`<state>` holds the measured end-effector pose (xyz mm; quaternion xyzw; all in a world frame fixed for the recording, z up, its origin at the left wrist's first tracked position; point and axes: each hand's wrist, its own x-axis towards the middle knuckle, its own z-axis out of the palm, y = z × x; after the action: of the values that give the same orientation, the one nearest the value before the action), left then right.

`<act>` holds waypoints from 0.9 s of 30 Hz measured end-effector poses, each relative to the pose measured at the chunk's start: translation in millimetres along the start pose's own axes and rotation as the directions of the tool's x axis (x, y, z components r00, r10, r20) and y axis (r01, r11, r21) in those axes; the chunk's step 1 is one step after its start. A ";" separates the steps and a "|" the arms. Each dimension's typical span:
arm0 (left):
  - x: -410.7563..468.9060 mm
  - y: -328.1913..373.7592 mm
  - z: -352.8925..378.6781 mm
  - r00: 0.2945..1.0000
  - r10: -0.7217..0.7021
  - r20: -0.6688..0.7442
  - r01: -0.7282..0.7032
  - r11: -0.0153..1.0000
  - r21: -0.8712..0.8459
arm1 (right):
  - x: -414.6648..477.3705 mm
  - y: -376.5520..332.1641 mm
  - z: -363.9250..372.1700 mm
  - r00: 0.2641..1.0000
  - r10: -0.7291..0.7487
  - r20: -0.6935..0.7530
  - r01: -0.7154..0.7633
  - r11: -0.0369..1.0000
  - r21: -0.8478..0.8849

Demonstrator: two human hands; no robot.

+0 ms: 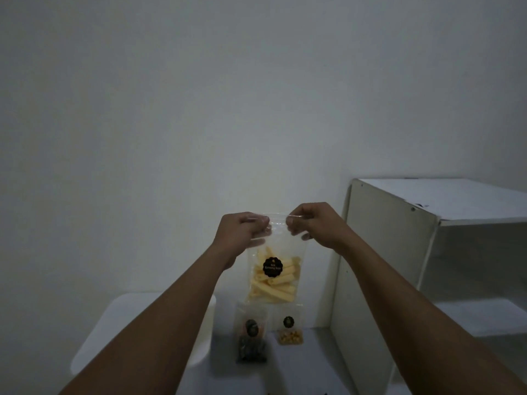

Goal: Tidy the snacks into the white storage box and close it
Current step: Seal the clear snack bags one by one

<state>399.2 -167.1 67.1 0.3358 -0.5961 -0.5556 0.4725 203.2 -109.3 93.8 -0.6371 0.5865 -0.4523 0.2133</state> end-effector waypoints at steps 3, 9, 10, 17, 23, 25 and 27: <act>2.7 5.8 5.1 1.000 0.020 0.015 -0.020 1.000 0.011 | 6.8 -2.4 -3.9 0.999 -0.023 -0.040 0.022 1.000 -0.021; 9.3 13.9 7.3 0.999 0.039 0.012 -0.039 0.999 -0.008 | 15.2 -10.6 -10.9 0.999 -0.047 -0.009 0.046 0.996 -0.081; 9.8 14.0 8.0 0.999 0.048 0.005 -0.048 0.999 -0.012 | 16.2 -11.2 -11.6 0.999 -0.051 -0.005 0.051 0.995 -0.091; 11.2 17.8 14.4 0.997 0.077 0.021 -0.077 0.997 0.026 | 16.2 -8.2 -14.8 0.995 -0.083 -0.049 0.079 0.993 -0.083; 16.2 20.0 8.9 0.987 0.157 -0.038 -0.151 0.981 0.120 | 5.9 -6.9 -20.4 0.999 -0.018 -0.031 0.023 0.986 0.166; 13.1 19.6 9.7 0.986 0.164 -0.032 -0.159 0.980 0.121 | 3.2 -4.1 -23.2 1.000 -0.007 -0.017 0.010 0.985 0.174; 10.4 19.6 12.6 0.987 0.159 -0.011 -0.157 0.981 0.110 | 1.7 -1.9 -25.6 0.999 -0.025 -0.042 0.030 0.991 0.131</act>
<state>386.4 -169.3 89.1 0.3179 -0.6455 -0.4799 0.5019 183.0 -103.9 108.6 -0.6205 0.5508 -0.5055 0.2367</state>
